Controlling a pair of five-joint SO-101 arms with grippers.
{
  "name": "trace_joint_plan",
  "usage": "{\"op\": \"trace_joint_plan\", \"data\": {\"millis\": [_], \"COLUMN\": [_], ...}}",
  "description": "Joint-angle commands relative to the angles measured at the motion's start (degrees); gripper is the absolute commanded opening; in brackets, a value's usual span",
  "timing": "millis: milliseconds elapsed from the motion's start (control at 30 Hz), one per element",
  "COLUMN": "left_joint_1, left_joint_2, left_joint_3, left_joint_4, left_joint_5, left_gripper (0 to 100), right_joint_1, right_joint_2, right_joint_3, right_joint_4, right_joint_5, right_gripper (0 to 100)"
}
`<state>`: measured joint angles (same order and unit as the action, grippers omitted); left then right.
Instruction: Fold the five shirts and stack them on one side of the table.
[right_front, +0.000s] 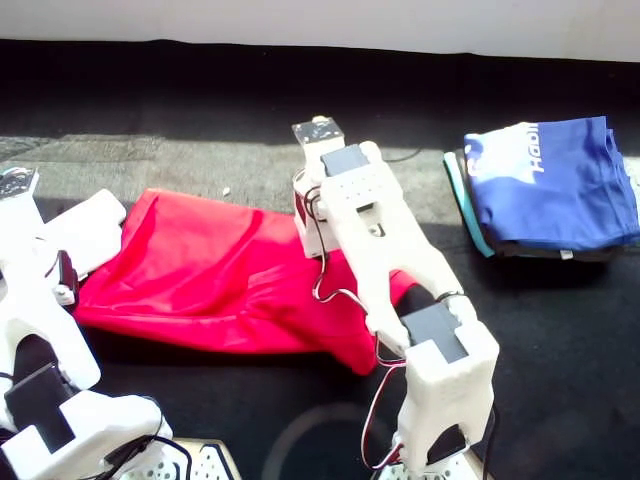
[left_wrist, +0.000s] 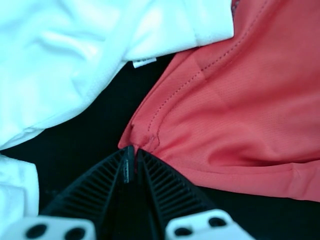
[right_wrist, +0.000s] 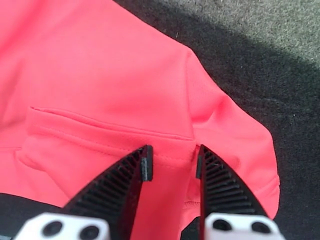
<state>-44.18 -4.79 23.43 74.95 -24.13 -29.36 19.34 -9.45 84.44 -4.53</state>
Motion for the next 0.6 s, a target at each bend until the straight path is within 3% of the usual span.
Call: {"op": "trace_joint_plan", "data": {"millis": [0,400,567], "left_joint_1": [-0.04,-0.13,0.04], "left_joint_2": [-2.33,-2.07,-2.07], "left_joint_3": [-1.45,-1.89,-1.98], "left_joint_4": [-0.18,-0.18,-0.53], "left_joint_5": [-0.62,-0.62,-0.62], "left_gripper": [1,1,1], "right_joint_1": [0.66,0.4,-3.74], "right_joint_2": [-0.31,-0.84,-0.31], "right_joint_3": [-2.24,-2.33,-0.48], "right_joint_4": [-0.4,0.13,2.95], "right_joint_5": [0.09,-0.18,0.26], "right_gripper": [3.1,0.6,0.6]}}
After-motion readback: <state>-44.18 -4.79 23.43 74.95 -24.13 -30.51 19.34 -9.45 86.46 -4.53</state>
